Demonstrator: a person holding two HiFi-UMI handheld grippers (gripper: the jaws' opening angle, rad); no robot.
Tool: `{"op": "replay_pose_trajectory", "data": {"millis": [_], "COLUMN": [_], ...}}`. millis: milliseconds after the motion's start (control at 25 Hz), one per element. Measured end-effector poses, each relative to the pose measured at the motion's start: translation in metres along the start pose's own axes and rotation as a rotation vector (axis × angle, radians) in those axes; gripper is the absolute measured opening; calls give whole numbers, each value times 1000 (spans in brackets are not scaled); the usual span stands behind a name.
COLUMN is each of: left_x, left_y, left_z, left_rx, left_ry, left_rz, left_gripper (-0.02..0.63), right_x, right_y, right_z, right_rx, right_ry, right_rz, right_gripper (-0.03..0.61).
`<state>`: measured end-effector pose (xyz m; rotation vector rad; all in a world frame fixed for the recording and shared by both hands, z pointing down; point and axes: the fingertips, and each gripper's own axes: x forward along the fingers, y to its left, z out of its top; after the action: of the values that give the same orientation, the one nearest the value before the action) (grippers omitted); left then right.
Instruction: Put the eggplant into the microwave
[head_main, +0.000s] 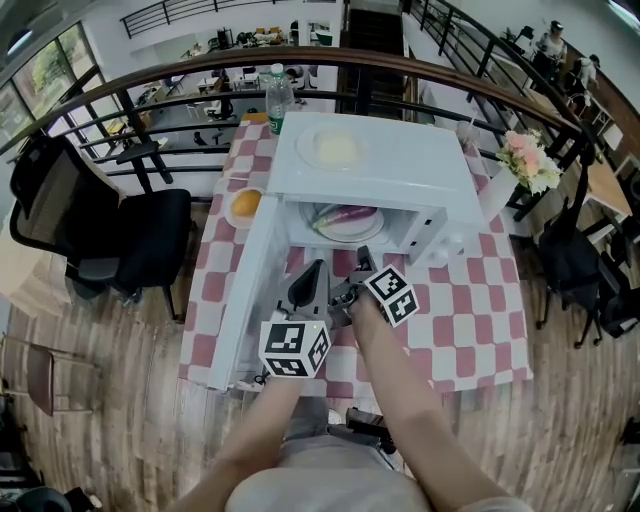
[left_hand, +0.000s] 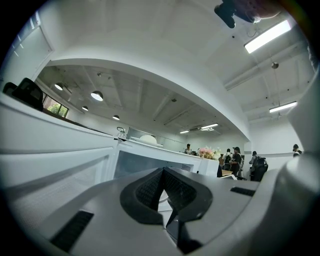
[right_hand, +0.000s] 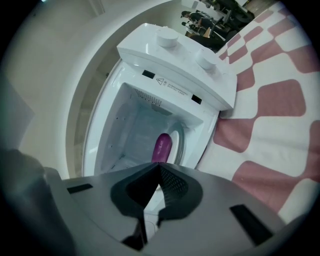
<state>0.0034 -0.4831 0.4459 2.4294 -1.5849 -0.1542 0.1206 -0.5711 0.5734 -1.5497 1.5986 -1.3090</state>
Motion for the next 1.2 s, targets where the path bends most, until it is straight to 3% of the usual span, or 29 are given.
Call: {"op": "replay_pose_trajectory", "data": {"millis": [400,800,1200], "left_x": [-20,-42,-63], "left_y": [-19,-39,-50], "left_z": [7,6,7], "left_rx": [-10,1,26], "left_ry": [-22,-28,-36], "left_rz": [-14,-35,-52], "left_gripper": [5,5,5], "right_x": [-48,-104,-154], "right_y": [26,30,74], "right_z": [-2,-6,2], "right_rx": [-134,-222,-421], "right_ry": [56,92,63], "right_rz": [150,215,291], "right_gripper": [23,23,23]}}
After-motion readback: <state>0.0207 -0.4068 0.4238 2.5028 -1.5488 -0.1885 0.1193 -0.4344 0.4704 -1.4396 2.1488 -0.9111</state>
